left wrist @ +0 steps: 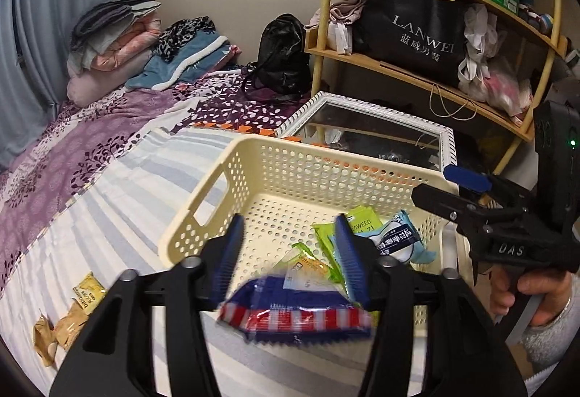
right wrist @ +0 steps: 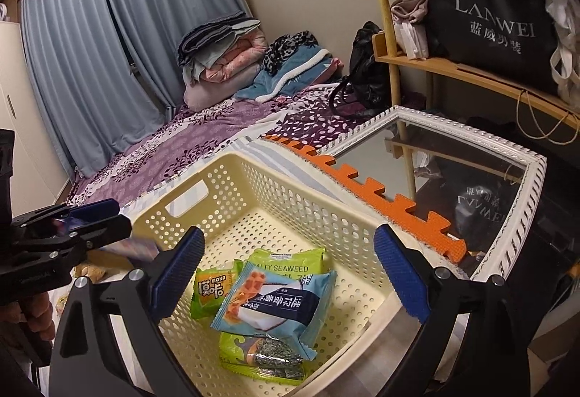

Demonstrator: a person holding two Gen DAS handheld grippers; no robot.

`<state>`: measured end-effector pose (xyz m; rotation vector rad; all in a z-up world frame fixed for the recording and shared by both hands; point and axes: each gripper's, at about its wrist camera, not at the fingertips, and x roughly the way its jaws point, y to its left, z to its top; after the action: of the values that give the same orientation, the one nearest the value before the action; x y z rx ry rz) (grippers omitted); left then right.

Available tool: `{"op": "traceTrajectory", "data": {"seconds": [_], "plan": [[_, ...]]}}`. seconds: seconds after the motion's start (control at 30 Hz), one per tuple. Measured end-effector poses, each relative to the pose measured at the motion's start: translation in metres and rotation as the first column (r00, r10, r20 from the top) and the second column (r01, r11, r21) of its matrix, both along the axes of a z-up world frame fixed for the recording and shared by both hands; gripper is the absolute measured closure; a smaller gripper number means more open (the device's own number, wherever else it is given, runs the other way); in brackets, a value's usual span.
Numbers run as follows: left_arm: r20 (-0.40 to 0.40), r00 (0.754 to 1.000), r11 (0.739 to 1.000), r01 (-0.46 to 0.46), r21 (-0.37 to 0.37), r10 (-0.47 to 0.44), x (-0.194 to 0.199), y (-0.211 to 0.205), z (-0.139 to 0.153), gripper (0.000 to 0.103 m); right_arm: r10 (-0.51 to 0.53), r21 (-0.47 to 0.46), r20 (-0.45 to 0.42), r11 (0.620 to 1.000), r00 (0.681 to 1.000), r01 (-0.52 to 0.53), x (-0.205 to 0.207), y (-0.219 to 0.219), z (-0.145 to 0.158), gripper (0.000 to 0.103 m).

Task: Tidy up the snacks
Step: 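Lower the blue-red wafer pack into the basket and open the left gripper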

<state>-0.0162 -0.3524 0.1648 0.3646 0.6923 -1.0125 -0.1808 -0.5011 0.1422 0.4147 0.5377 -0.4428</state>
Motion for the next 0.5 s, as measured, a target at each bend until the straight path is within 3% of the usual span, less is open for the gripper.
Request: {"op": "traceTrajectory", "data": {"seconds": [0.13, 0.3, 0.5], "plan": [[0.013, 1.000, 1.000, -0.017, -0.001, 0.017, 0.000, 0.002, -0.001, 0.034, -0.013, 0.006, 0.002, 1.000, 1.000, 0.013, -0.003, -0.003, -0.001, 0.009], [0.011, 0.998, 0.998, -0.064, 0.004, 0.064, 0.008, 0.011, 0.000, 0.033, -0.017, 0.017, 0.010, 1.000, 1.000, 0.017, -0.003, -0.005, -0.001, 0.009], [0.050, 0.994, 0.995, -0.100, 0.004, 0.099, 0.008, 0.019, 0.005, 0.012, -0.002, 0.013, 0.013, 1.000, 1.000, 0.002, -0.001, 0.000, 0.001, 0.009]]}}
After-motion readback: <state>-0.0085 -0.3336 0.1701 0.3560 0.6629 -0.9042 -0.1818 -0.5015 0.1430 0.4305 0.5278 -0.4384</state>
